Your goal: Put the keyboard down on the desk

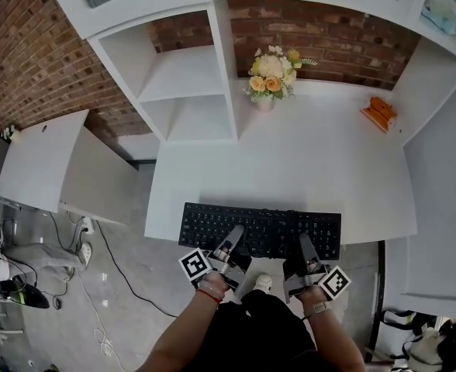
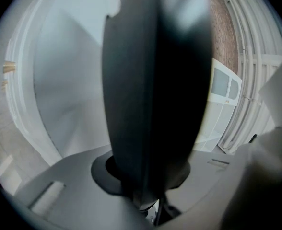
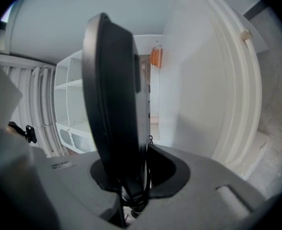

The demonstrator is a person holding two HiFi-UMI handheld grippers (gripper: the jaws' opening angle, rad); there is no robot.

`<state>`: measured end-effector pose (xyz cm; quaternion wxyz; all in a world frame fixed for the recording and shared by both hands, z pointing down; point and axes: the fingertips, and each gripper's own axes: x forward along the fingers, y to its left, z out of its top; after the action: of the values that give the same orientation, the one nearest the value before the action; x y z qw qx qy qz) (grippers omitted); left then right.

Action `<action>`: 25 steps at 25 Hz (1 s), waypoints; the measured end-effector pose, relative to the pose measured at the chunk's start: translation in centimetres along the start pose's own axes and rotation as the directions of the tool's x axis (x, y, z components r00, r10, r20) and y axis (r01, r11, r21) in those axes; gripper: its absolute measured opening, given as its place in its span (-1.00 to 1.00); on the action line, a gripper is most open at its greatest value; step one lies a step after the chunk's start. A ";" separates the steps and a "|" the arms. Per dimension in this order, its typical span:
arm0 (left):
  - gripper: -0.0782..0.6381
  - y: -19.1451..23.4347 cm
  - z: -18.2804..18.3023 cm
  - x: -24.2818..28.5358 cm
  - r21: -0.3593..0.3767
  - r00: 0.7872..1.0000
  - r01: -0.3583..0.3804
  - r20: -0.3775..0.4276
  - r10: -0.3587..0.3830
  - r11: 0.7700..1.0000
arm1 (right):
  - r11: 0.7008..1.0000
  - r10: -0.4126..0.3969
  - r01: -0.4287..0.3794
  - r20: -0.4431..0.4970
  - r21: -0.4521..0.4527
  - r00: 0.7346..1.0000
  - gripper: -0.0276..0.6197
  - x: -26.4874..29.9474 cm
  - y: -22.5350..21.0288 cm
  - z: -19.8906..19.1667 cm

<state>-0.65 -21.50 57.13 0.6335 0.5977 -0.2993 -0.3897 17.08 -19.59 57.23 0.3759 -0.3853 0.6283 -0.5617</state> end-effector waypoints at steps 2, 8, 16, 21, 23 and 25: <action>-0.60 0.1 0.2 0.8 0.005 1.000 -0.006 0.007 0.006 1.000 | 1.000 -0.007 0.007 -0.006 0.000 1.000 -0.68 0.6 -0.4 0.7; -0.60 0.7 0.2 1.9 -0.007 0.999 -0.029 0.036 0.029 1.000 | 0.999 -0.031 0.032 -0.024 0.028 0.999 -0.68 1.6 -1.2 1.9; -0.59 1.0 1.2 3.2 -0.008 0.998 -0.065 0.025 0.065 0.998 | 0.996 -0.062 0.063 -0.018 0.062 0.998 -0.68 3.0 -1.8 2.1; -0.59 1.4 2.2 5.1 -0.019 0.996 -0.094 0.009 0.094 0.995 | 0.993 -0.092 0.092 -0.011 0.079 0.996 -0.68 4.6 -2.3 3.1; -0.59 1.7 2.5 5.9 -0.027 0.995 -0.104 -0.002 0.104 0.994 | 0.991 -0.101 0.101 -0.007 0.083 0.995 -0.68 5.3 -2.4 3.4; -0.59 2.0 3.1 6.8 -0.039 0.993 -0.119 -0.007 0.119 0.992 | 0.989 -0.122 0.122 -0.004 0.086 0.993 -0.68 6.1 -2.9 3.8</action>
<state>0.51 -28.91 58.88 0.6680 0.5671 -0.3250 -0.3558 18.18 -26.90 59.55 0.3575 -0.4069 0.5786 -0.6097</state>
